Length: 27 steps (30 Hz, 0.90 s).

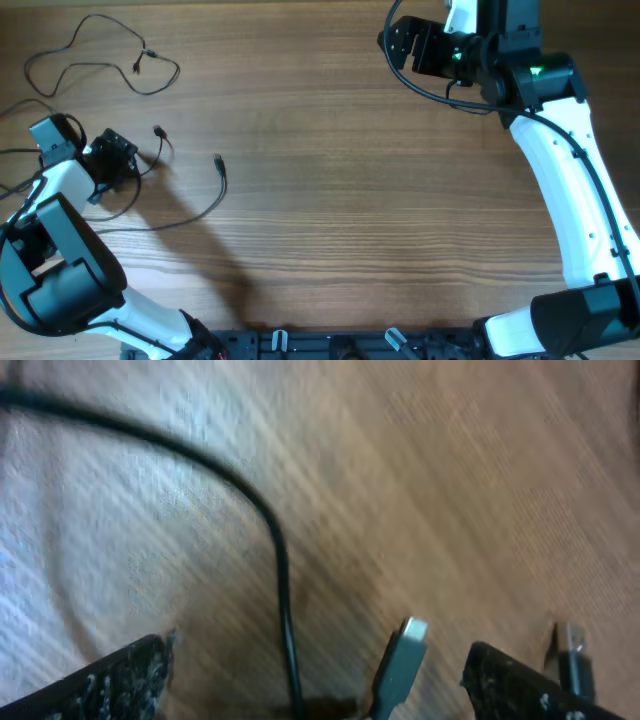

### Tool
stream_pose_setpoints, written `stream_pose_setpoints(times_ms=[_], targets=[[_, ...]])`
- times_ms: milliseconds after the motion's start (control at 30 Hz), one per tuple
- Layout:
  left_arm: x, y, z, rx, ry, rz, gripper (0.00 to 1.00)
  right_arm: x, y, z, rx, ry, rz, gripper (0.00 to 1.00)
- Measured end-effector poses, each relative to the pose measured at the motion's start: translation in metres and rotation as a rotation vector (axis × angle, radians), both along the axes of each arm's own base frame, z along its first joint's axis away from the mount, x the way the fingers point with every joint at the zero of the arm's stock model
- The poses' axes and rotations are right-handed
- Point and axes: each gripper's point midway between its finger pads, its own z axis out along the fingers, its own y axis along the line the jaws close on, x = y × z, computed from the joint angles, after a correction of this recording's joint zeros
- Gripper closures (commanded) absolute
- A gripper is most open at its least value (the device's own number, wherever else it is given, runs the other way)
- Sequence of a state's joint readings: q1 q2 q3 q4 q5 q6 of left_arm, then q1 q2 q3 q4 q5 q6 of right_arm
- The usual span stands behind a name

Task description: Untangle cables

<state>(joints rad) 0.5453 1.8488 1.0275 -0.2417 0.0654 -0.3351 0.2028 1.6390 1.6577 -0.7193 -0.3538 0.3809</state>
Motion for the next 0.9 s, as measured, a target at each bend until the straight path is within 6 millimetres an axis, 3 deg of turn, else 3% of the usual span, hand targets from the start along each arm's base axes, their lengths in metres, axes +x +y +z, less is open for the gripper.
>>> stream_pose_setpoints(times_ms=[233,300,367,433,467,533,633,800,900], targets=[[0.025,0.003,0.026,0.004,-0.112,-0.027,0.11,-0.001,0.000,-0.001,-0.002,0.006,0.000,0.00],[0.033,0.005,0.055,0.020,-0.158,-0.034,0.04,-0.001,0.000,-0.001,-0.001,0.007,0.000,0.00],[0.034,0.004,0.098,0.042,-0.211,-0.038,0.00,-0.001,0.000,-0.001,-0.002,0.007,0.000,0.00],[0.022,-0.005,0.141,0.059,-0.249,-0.045,0.00,-0.001,0.000,-0.001,-0.001,0.006,0.000,0.00],[0.015,-0.009,0.151,0.055,-0.243,-0.045,0.00,-0.001,0.000,-0.001,-0.001,0.007,0.000,0.00],[-0.006,-0.022,0.145,0.002,-0.161,-0.041,0.00,-0.001,0.000,-0.001,-0.001,0.007,0.000,0.00],[-0.024,-0.033,0.109,-0.076,-0.040,-0.030,0.00,-0.001,0.000,-0.001,-0.001,0.006,0.000,0.00],[-0.045,-0.038,0.048,-0.162,0.120,0.042,0.00,-0.001,0.000,-0.001,-0.001,0.006,0.000,0.00],[-0.043,-0.031,0.037,-0.148,0.134,0.063,0.06,-0.001,0.000,-0.001,-0.001,0.006,0.000,0.00]])
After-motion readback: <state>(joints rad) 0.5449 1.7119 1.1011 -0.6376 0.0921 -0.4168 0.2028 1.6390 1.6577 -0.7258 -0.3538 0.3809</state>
